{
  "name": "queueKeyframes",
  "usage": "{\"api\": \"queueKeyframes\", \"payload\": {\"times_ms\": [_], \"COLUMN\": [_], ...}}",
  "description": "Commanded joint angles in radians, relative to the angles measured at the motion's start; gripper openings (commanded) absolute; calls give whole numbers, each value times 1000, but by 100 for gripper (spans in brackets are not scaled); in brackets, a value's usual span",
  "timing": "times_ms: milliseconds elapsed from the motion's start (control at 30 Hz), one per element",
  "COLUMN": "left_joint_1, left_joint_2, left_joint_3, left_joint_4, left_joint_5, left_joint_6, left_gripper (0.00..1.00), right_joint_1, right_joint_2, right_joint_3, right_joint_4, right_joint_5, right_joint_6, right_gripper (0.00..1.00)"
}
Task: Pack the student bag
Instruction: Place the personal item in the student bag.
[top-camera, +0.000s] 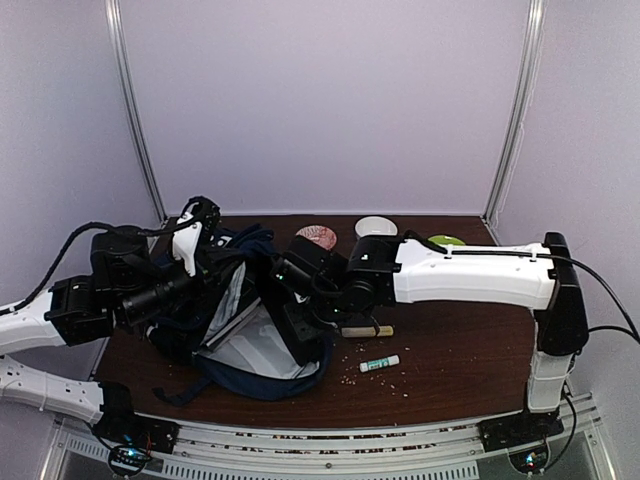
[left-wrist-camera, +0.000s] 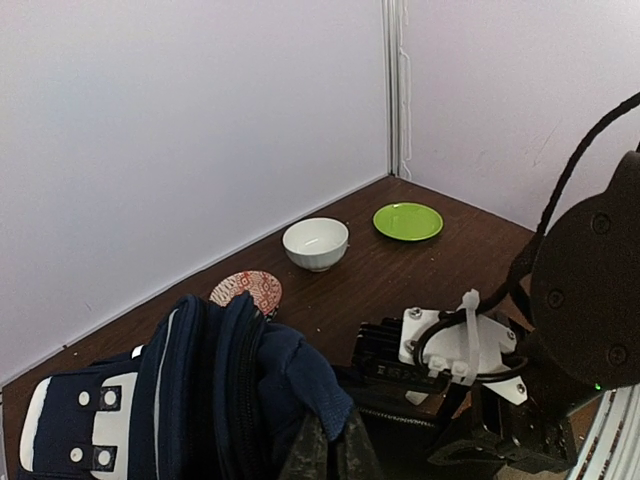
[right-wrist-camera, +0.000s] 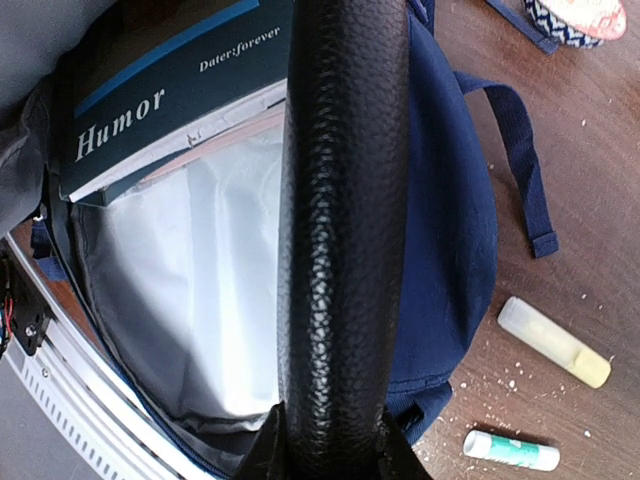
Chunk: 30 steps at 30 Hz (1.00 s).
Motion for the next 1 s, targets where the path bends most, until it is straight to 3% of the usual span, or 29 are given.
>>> {"api": "queueKeyframes", "payload": {"times_ms": [0,133,400,600,833,967], "left_joint_1": [-5,-5,-4,-4,-4,-4], "left_joint_2": [-13,-29,-50,-53,-89,-106], "left_joint_3": [67,55,23,29,-3,-29], "left_joint_4": [202,182,209,216,227,224], "left_joint_5": [-27,-145,-177,-94,59,123], "left_joint_6": [-6,1,35,37,7,-20], "left_gripper": [0,0,0,0,0,0], "right_joint_1": [30,31,23,-27,-109,-138], "right_joint_2": [-4,-133,-238,-239,-171,-102], "right_joint_3": [69,-83,-191,-284,-395,-363], "right_joint_4": [16,127,321,551,886,1013], "right_joint_5": [102,52,-338,-537,-611,-602], "right_joint_6": [-57,-6,80,231,523,656], "right_gripper": [0,0,0,0,0,0]}}
